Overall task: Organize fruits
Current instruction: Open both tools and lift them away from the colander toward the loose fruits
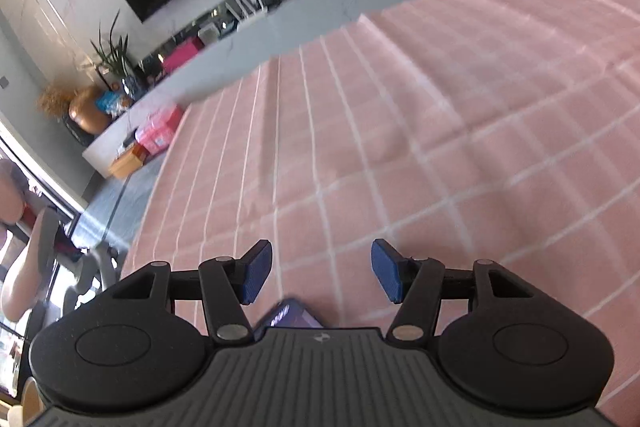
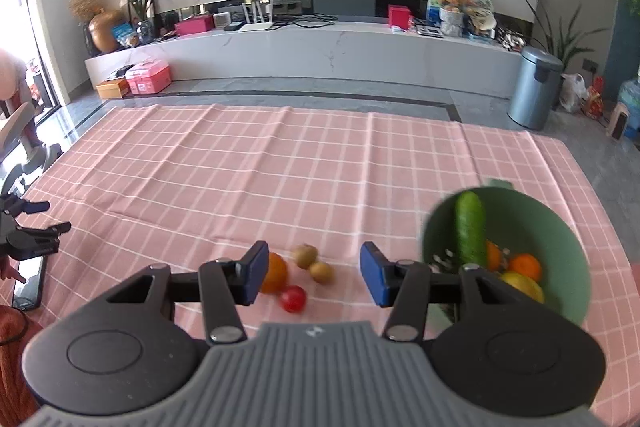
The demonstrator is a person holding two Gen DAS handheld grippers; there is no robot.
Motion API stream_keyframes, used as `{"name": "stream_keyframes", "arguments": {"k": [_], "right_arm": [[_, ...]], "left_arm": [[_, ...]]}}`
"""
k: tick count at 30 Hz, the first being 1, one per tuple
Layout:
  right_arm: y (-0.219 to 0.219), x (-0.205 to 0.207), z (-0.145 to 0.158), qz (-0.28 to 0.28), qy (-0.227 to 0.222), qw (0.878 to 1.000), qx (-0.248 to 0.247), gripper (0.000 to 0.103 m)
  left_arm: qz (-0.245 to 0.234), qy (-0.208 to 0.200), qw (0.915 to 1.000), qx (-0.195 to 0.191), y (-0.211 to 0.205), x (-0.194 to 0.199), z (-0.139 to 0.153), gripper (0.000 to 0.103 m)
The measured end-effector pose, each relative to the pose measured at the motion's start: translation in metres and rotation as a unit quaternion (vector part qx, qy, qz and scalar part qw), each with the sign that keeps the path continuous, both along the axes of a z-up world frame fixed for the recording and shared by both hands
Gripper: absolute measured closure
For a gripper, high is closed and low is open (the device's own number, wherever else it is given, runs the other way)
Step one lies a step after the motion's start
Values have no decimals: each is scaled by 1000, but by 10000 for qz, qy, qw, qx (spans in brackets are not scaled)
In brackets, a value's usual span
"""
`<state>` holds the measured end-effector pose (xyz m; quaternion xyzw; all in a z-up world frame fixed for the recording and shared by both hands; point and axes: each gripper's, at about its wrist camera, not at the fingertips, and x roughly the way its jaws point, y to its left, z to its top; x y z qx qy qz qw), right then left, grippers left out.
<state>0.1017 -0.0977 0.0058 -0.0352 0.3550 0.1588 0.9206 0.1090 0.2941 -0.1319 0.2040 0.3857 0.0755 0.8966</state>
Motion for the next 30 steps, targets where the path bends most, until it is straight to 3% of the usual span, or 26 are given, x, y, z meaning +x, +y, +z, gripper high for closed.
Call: {"name": "stream_keyframes", "arguments": {"k": [2,9,16,27,30], "right_arm": [[13,1,3,73,-93,9999,-27,55],[41,4,9,192,-307,9993,-105,54],[46,10,1,135,-212,9995,-192,49],[39,8,-2,28,-287,9994,-194,48],[35,9,-3,-64,-277,9995,-168,49]], "left_arm": [[53,-159,9998,-146,8,-3,1,27],[222,-547,9982,-87,25,-3,16,27],[458,-660,9937,-783,47,-4,27,27],[541,-300,9946,-834,48,-5,4,29],[568,-393,9933,-926,50,-9,8,29]]}}
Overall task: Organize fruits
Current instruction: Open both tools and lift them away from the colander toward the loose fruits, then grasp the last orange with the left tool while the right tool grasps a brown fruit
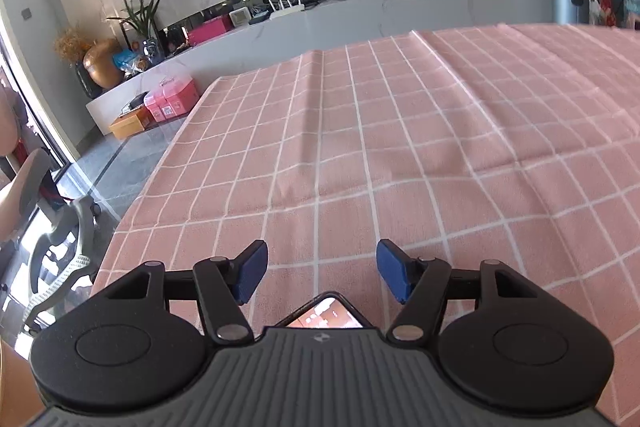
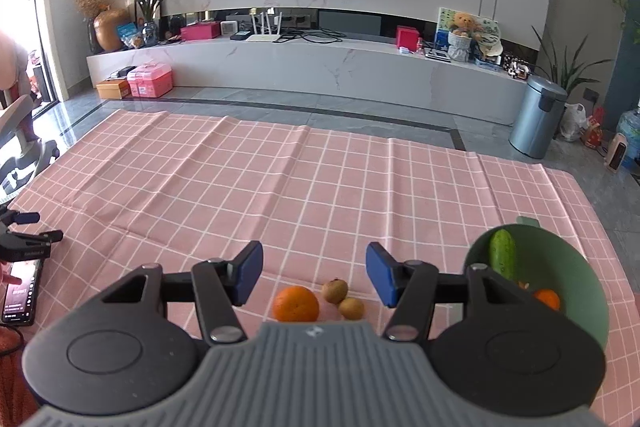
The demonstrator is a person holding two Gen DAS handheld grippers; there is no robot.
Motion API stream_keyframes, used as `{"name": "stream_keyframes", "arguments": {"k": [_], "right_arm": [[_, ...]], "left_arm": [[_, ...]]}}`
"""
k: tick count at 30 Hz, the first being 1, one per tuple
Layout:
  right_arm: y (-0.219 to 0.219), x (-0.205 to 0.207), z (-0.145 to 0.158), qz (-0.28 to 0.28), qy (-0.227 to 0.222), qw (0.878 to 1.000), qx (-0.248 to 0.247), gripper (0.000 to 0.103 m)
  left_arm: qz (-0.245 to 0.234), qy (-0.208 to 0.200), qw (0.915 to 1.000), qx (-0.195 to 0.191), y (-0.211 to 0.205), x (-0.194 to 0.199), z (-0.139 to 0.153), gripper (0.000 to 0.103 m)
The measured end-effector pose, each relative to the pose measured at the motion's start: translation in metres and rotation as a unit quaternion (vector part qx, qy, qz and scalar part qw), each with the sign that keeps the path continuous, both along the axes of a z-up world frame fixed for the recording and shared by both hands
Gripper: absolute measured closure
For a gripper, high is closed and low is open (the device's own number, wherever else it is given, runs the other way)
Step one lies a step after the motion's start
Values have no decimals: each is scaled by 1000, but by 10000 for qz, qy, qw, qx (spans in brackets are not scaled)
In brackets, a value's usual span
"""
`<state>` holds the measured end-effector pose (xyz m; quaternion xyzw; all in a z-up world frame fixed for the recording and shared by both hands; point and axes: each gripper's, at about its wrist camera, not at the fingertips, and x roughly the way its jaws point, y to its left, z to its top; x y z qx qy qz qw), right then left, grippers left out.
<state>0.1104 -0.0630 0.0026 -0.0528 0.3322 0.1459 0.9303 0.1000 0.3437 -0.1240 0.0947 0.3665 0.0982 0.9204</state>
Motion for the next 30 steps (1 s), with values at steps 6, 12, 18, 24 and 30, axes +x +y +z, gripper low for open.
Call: {"name": "stream_keyframes", "arguments": {"k": [6,12,18,24,30], "right_arm": [[-13,0,-2,-142,36,9997,198,48],[-32,0,-11,-310,176,9991,226,48],[-58,0,-21,-518,310,9978,283,48],[-71,1,-40,-551,409,9974,223,49],[-68,6,-57,-363,549,9972,361,60]], "left_arm": [[59,-260,9996,9,-6,-3,39,29],[-30,-459,9989,61,-31,3,78,29],[-203,-485,9984,-192,-63,16,99,29],[-1099,-344,9921,-500,-133,32,109,28],[-1981,201,9735,-1128,-198,51,93,29]]}}
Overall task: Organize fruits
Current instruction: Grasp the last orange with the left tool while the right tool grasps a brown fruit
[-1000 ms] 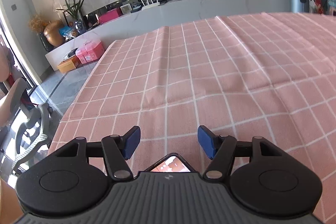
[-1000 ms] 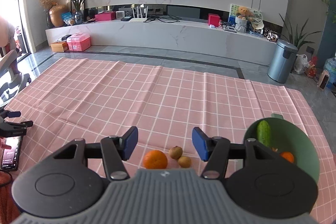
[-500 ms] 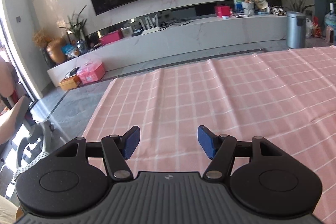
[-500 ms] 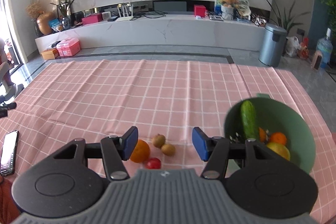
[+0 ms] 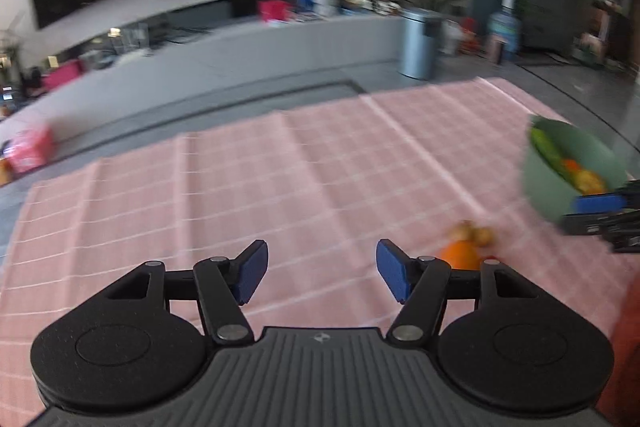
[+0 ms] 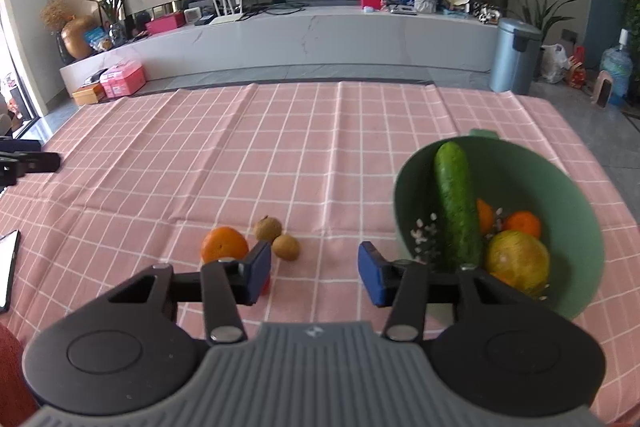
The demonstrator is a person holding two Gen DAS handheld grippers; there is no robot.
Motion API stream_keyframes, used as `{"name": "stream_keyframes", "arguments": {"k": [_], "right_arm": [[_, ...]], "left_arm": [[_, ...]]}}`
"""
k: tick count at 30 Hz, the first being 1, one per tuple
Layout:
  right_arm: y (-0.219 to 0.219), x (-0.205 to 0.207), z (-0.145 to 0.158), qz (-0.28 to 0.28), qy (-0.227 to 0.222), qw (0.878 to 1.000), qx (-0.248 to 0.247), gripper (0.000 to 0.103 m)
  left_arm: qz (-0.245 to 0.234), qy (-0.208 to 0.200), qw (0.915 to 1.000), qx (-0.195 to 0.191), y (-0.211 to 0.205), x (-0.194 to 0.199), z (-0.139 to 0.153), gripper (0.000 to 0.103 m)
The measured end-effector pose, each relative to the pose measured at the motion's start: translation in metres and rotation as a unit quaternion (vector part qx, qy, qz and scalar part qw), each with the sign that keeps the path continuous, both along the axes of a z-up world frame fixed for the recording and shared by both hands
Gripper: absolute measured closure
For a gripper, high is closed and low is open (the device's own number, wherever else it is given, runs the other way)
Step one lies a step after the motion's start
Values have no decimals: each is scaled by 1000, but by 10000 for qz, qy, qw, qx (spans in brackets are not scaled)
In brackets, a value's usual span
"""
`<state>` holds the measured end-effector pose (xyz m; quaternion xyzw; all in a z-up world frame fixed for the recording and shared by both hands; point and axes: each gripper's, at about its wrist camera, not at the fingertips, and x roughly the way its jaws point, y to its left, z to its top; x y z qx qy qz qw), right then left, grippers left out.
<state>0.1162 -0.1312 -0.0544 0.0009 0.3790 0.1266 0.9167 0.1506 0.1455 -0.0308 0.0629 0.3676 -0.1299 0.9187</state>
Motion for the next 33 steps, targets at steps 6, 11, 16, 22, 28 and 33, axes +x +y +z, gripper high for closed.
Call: {"name": "stream_keyframes", "arguments": {"k": [6,11,16,22,28,33], "right_arm": [[5,17,-20,121,159,9998,63,71],[10,32,-35,322,250,9991,120,75],[15,42,-48,457,214,9987,96,75],[14,55,-65,515,278,9980,229,75],[16,61,-75,620,277,9971,355,75],[16,63,-80,683,253,9962,486,75]], "left_arm": [[-412,630,9964,-383,-45,19,-27,35],[-342,976,9934,-497,-59,31,-50,35],[-293,1140,9898,-800,-68,39,-70,35],[-311,1289,9845,-1145,-72,47,-79,35],[-261,1389,9818,-1269,-72,53,-88,37],[-338,1491,9780,-1419,-71,55,-92,46]]}}
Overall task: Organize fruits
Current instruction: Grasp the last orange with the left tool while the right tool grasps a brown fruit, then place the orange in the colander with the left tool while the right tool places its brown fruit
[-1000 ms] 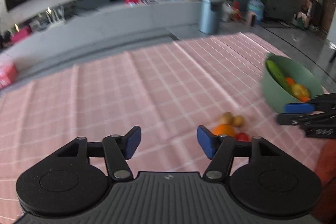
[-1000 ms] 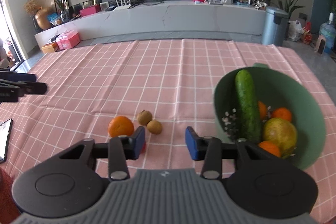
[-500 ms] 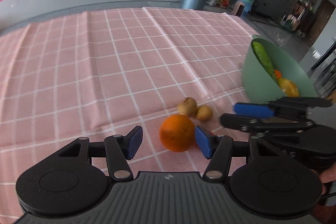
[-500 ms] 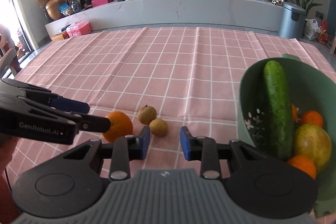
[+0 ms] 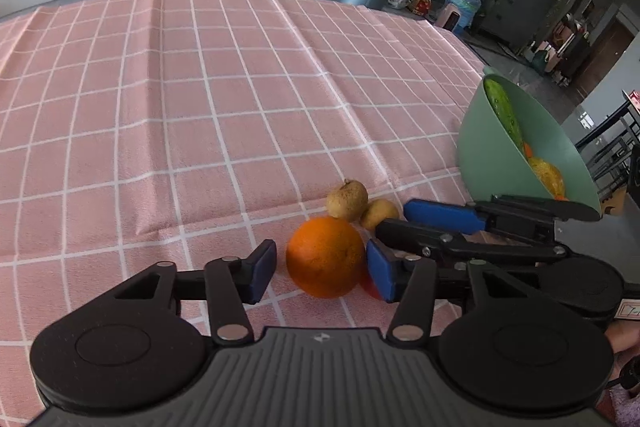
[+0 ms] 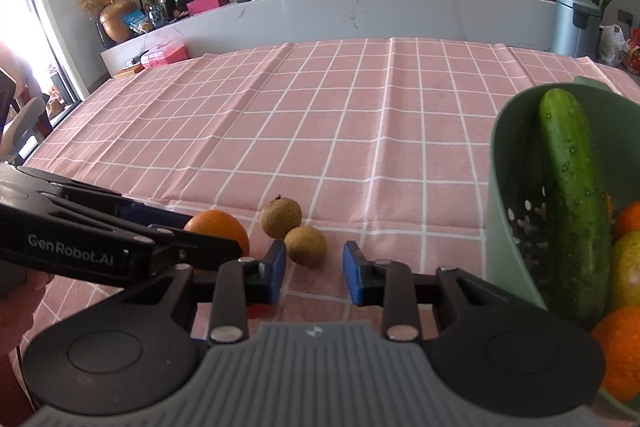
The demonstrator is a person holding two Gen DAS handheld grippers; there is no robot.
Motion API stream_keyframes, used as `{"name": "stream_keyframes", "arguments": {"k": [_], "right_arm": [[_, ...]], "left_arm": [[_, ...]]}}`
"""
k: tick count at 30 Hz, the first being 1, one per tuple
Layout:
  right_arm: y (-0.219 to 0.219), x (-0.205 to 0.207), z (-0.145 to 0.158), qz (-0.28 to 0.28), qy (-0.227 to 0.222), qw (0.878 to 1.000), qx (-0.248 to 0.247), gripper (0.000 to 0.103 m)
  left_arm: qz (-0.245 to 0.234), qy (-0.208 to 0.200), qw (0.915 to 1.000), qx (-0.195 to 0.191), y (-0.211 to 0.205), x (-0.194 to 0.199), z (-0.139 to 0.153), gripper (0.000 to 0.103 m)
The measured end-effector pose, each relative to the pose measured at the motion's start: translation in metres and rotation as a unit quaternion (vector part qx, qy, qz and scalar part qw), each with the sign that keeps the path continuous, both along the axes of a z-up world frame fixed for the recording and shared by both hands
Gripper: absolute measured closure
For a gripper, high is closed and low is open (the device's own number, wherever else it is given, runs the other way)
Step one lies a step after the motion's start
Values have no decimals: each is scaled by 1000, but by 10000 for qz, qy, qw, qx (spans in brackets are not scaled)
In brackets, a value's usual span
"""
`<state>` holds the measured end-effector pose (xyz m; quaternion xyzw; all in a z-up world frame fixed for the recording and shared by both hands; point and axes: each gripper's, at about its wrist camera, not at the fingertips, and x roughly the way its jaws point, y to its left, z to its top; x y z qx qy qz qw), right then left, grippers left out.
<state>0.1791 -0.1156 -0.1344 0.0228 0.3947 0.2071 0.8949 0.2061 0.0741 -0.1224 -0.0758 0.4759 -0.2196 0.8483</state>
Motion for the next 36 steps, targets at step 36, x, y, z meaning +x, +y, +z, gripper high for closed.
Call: {"name": "stream_keyframes", "arguments": {"k": [36], "right_arm": [[-35,-41,56,-136,-226,9995,-163,84]], "left_arm": [[82,-365,9987,-358,-21,-25,63,56]]}}
